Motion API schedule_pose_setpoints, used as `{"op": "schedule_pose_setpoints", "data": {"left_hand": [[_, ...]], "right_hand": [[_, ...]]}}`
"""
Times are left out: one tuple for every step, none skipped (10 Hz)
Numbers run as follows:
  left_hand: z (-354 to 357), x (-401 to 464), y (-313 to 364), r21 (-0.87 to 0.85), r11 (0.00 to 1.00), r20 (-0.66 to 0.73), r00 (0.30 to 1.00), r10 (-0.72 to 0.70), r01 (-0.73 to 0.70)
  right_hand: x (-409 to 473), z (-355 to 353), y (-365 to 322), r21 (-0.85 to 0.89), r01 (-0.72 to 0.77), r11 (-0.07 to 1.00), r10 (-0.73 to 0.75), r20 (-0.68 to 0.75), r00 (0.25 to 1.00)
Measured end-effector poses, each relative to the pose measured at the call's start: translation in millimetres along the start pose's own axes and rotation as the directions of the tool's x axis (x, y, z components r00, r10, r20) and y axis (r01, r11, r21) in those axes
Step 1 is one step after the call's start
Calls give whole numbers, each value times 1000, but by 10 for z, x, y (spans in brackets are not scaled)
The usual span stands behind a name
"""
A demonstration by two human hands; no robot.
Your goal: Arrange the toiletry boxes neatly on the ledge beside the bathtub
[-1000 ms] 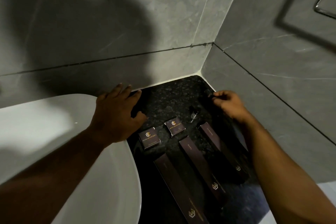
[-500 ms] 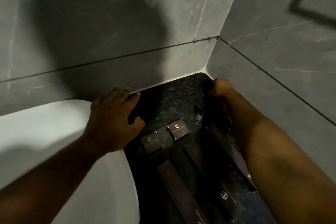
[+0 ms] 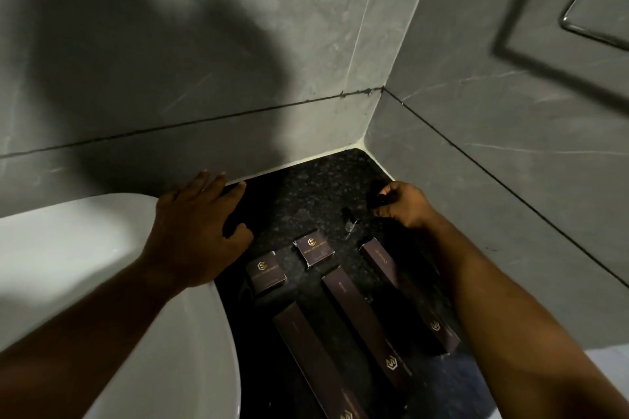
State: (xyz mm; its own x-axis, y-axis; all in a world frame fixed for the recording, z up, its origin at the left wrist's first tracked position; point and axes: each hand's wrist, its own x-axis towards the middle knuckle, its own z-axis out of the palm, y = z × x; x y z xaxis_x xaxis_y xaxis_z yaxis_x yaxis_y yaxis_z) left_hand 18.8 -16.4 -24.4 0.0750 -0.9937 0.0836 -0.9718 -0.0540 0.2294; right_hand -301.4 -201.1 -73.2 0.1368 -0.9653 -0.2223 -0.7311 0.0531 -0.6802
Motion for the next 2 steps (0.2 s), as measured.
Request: {"op": "schedule_pose_setpoints", "data": {"left_hand": [[4,-1,-19,7,1000,2,1000,-3,3],[32,-12,-15,17,1000,3,1000,-23,23]], "right_hand": [[-17,20,31,36,-2,999,1,10,1000],[-65,14,57,93,-19,995,21,-15,1000]]}}
